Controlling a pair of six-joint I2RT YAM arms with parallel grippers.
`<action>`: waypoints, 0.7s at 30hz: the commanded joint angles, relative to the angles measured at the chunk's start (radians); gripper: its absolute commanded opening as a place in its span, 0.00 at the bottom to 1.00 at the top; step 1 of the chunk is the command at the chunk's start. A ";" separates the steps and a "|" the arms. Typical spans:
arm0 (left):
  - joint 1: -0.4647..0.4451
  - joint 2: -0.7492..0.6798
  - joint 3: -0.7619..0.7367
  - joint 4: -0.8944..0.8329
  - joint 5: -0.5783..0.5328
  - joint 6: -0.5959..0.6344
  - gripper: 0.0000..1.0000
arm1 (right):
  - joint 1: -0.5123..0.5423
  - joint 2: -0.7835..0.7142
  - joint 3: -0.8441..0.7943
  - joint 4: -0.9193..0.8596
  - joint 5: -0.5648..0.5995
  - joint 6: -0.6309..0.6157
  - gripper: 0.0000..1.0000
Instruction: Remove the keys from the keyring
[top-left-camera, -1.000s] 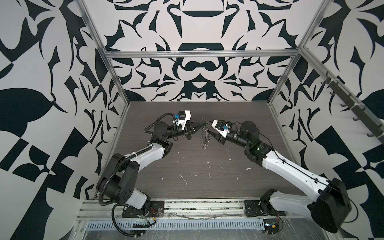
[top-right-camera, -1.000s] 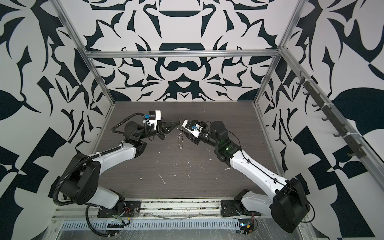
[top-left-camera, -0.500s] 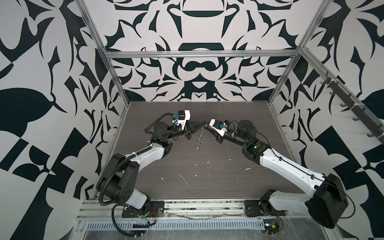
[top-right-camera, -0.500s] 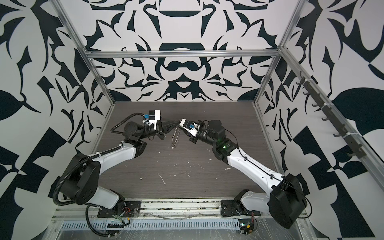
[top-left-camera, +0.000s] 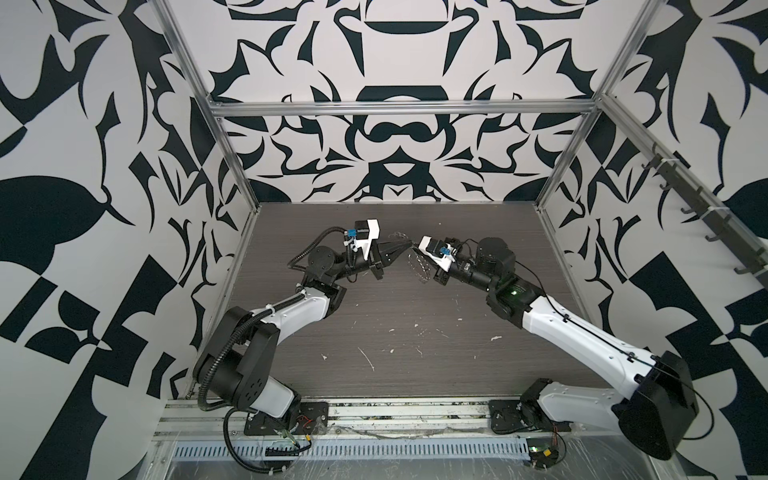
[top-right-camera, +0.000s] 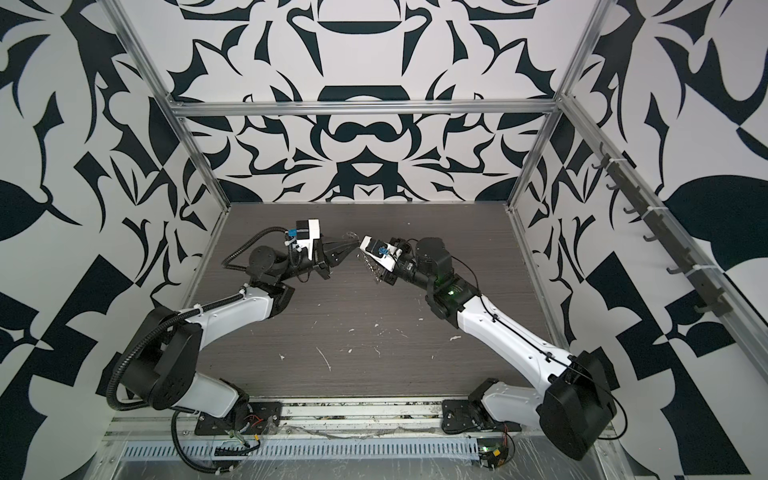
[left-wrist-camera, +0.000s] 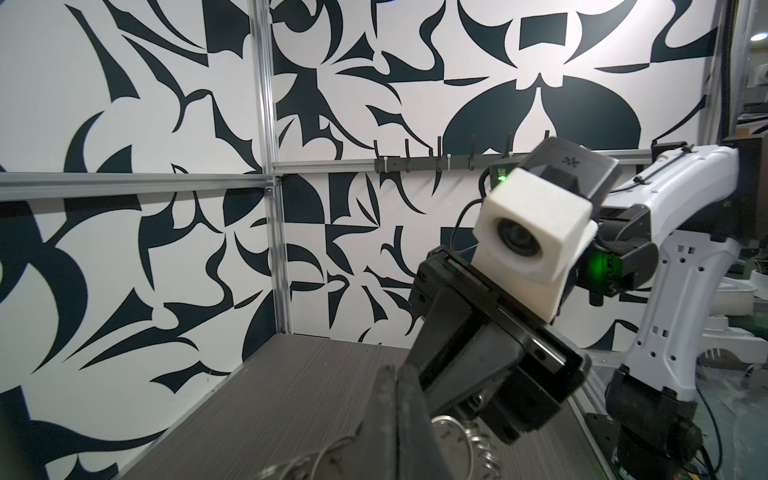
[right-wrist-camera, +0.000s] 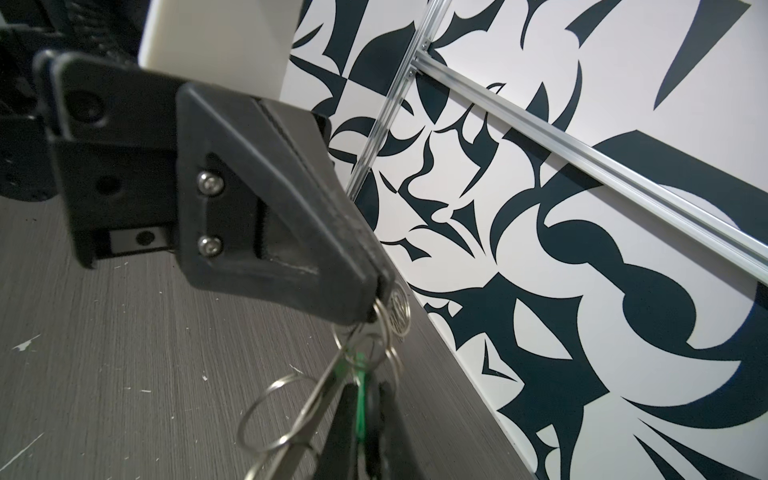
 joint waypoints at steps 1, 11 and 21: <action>0.005 -0.027 -0.019 0.066 -0.115 -0.009 0.00 | 0.027 -0.005 0.051 -0.029 -0.048 -0.020 0.00; -0.007 -0.025 -0.045 0.151 -0.239 -0.046 0.00 | 0.079 0.027 0.048 -0.072 -0.008 -0.133 0.00; -0.009 -0.025 -0.065 0.124 -0.258 -0.005 0.00 | 0.079 0.028 0.077 -0.107 0.030 -0.145 0.00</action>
